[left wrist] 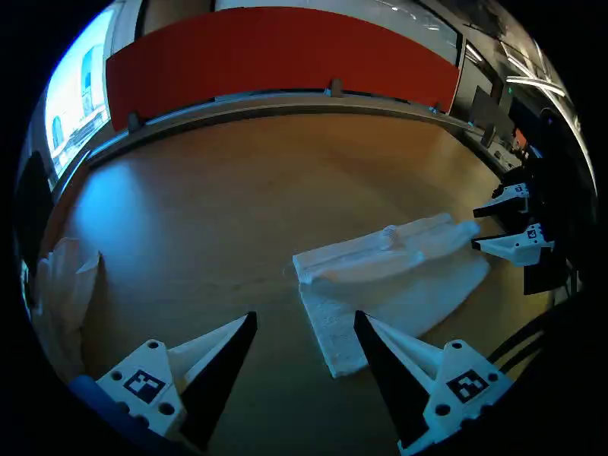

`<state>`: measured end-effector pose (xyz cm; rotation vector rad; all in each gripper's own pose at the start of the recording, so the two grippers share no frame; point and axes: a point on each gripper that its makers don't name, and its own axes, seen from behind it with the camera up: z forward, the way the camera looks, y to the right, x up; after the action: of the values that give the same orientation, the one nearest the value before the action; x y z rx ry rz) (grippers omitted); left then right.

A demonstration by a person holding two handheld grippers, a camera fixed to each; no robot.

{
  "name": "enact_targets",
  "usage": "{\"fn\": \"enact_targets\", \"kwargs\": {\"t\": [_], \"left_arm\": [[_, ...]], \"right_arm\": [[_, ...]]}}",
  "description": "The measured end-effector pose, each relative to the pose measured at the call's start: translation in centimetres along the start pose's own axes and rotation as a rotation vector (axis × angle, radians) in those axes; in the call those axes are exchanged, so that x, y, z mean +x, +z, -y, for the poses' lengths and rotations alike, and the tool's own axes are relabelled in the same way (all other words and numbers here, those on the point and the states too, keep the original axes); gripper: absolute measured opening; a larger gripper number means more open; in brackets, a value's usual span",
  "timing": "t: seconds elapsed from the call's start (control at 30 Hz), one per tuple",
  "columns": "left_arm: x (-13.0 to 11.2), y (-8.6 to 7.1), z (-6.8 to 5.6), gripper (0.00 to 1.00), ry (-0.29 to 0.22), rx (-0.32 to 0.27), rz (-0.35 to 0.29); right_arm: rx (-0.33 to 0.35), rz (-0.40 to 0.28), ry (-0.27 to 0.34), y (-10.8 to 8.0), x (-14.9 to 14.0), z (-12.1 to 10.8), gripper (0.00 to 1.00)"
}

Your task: Fold towel

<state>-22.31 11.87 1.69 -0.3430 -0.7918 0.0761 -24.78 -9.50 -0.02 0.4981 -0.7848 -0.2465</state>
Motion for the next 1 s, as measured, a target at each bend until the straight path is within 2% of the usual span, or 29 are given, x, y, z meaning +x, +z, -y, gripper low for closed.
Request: {"fn": "enact_targets", "kwargs": {"t": [0.6, 1.0], "left_arm": [[-1.8, -2.4, 0.8, 0.95, -0.066, 0.035, -0.008], [-3.4, -4.3, 0.7, 0.95, -0.096, 0.046, -0.007]], "right_arm": [[-0.008, 0.0, -0.018, 1.4, 1.4, -0.9, 1.0], [-0.031, -0.008, -0.011, 1.9, 2.5, -1.9, 1.0]]}}
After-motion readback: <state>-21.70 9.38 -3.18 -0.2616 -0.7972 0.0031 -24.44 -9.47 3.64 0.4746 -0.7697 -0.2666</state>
